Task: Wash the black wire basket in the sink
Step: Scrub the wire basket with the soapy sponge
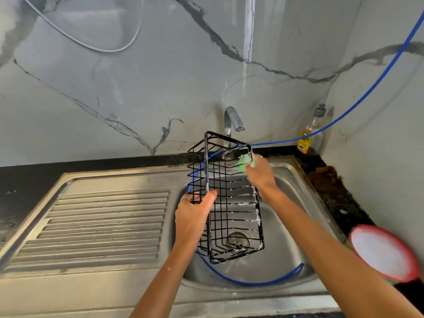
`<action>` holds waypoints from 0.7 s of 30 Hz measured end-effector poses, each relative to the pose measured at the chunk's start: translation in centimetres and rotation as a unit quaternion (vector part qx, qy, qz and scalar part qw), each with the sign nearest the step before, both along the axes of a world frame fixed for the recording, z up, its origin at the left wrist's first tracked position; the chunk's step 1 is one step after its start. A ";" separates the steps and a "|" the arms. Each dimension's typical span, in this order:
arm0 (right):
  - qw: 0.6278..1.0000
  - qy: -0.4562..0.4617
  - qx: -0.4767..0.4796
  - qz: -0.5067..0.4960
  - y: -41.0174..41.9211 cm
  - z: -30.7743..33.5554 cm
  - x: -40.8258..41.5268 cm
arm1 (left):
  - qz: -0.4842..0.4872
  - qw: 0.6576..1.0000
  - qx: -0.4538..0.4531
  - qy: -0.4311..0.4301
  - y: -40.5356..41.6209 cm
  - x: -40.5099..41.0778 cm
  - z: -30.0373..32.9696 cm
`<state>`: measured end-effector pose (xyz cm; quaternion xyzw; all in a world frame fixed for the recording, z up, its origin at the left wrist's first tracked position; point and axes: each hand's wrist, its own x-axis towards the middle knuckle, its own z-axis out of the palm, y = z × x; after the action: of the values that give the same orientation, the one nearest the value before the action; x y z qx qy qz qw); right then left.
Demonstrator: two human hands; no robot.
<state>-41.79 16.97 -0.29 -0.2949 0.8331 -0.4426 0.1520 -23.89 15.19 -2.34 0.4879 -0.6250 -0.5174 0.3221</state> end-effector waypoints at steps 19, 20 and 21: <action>0.999 -0.047 -0.018 -0.008 2.5 -1.7 0.1 | -0.025 0.998 0.006 -0.066 -0.6 -0.8 0.2; 0.999 -0.049 0.001 0.001 3.4 -2.5 0.9 | -0.016 0.998 0.003 -0.058 -0.5 -0.8 0.5; 0.998 -0.048 0.021 0.014 4.4 -3.6 1.7 | -0.004 0.999 -0.002 -0.048 -0.7 -0.7 0.6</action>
<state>-40.04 21.34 -3.86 -0.2818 0.8296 -0.4363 0.2048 -24.58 14.47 -1.72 0.5088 -0.6430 -0.4932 0.2907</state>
